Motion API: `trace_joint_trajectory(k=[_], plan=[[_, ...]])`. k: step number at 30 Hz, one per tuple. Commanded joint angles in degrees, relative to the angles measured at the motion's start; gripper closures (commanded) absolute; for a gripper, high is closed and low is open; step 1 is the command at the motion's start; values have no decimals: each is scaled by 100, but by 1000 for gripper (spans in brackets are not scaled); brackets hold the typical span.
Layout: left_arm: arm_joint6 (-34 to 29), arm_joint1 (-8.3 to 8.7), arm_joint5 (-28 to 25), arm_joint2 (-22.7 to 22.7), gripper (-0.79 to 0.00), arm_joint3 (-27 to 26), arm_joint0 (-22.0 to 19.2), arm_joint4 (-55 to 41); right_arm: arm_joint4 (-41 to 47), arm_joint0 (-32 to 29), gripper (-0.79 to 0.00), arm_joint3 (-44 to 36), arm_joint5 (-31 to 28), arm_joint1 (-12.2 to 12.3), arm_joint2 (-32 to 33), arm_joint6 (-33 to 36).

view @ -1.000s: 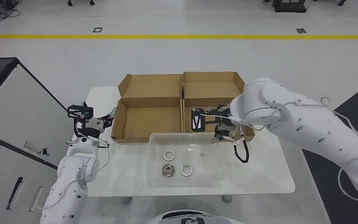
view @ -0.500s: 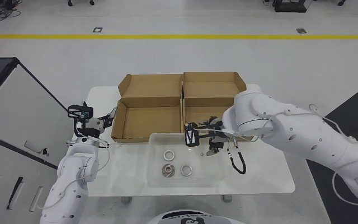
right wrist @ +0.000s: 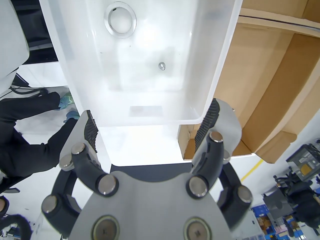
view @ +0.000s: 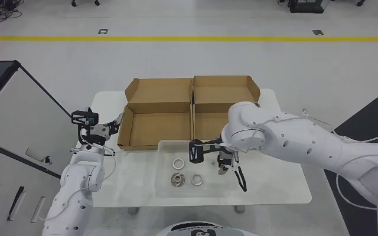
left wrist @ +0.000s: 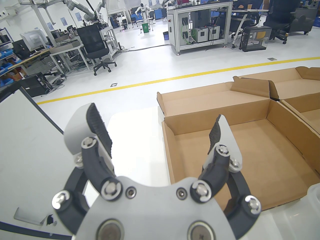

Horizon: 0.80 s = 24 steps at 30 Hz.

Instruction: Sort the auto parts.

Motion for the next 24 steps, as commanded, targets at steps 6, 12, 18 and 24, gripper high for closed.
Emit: trace_joint_trajectory(k=[6,12,18,24], plan=[[0,0,0,0,-785,0,0,0,76,-203,-785,392,51,-351,4,51],[0,0,0,0,-785,0,0,0,109,-407,-785,702,64,-569,4,64],[0,0,0,0,-785,0,0,0,73,-456,-785,734,145,-631,4,146],[0,0,0,0,-785,0,0,0,73,-456,-785,734,145,-631,4,146]])
